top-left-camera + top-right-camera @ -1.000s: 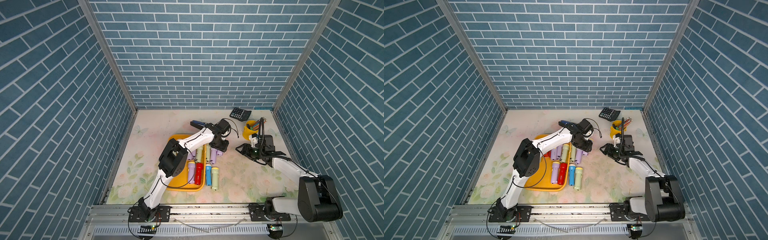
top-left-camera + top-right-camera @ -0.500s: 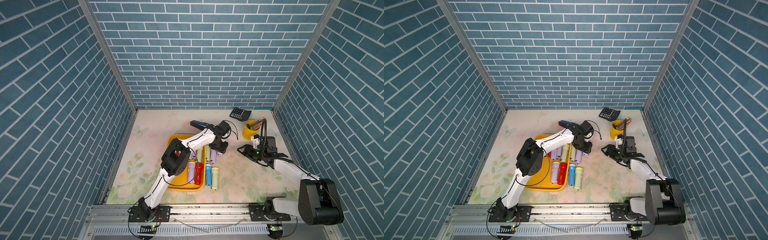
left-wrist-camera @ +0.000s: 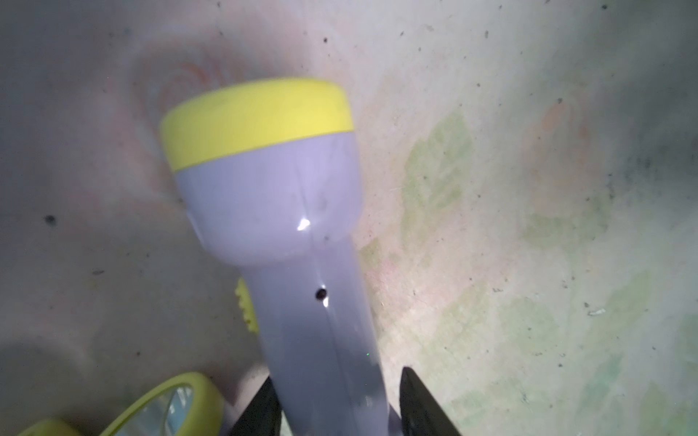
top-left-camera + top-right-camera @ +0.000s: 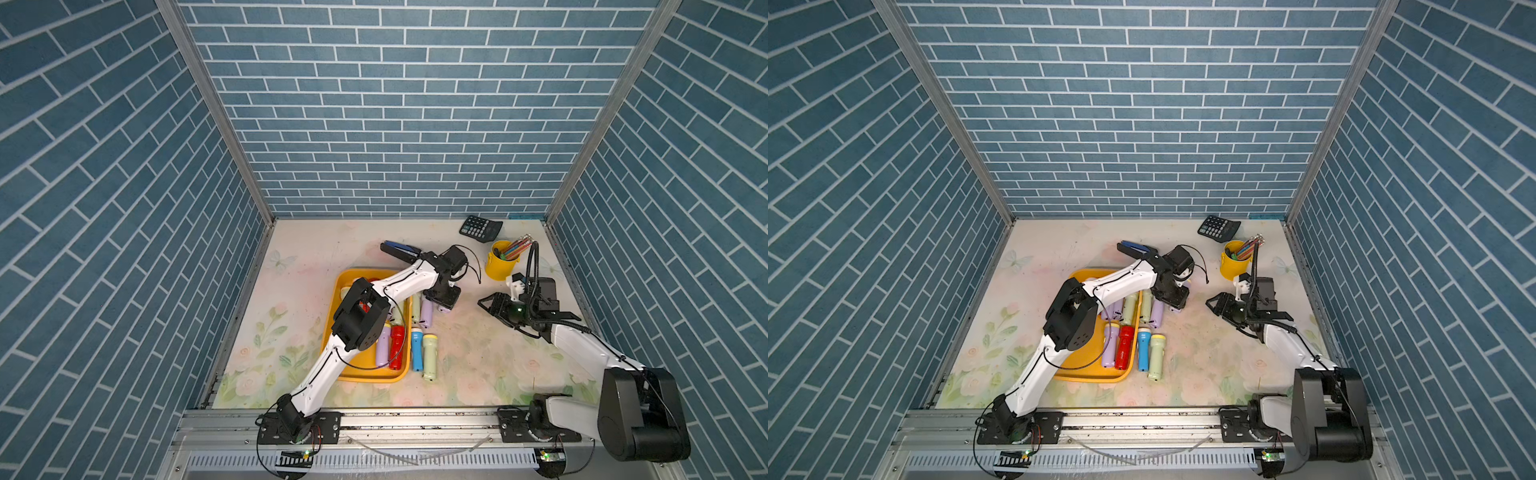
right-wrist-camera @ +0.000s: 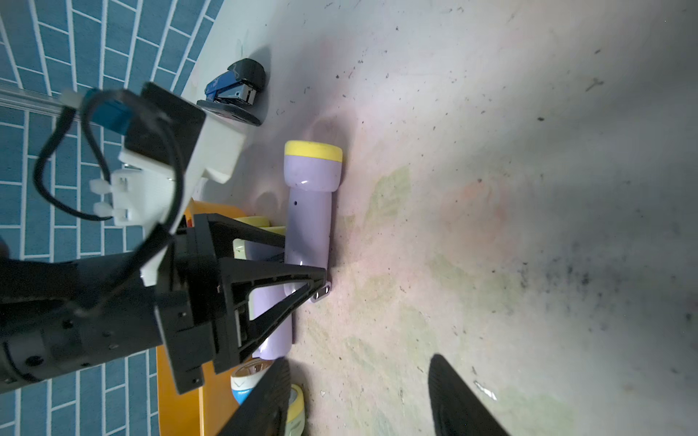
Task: Put the flashlights into the storage boxes
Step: Pick up the flashlight from the center of the board.
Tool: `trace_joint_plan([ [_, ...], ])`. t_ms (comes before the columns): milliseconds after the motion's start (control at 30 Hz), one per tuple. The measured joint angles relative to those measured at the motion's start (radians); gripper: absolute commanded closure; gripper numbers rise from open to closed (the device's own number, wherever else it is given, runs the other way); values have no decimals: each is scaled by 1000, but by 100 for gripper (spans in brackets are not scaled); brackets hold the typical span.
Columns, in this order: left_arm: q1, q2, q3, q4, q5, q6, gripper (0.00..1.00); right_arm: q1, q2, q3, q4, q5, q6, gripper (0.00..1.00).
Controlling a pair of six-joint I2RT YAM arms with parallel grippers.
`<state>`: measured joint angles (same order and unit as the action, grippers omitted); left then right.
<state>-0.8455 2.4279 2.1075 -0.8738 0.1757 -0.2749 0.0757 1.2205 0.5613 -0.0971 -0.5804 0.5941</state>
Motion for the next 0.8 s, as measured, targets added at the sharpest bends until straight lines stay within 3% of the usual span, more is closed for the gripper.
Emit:
trace_joint_plan([
  [567,-26,16,37,-35,-33,15,69,-13,-103,-30,-58,1,-1,41],
  [800,-34,-114,-5,-15,-16,16,70,-13,-170,-31,-87,2,2,40],
])
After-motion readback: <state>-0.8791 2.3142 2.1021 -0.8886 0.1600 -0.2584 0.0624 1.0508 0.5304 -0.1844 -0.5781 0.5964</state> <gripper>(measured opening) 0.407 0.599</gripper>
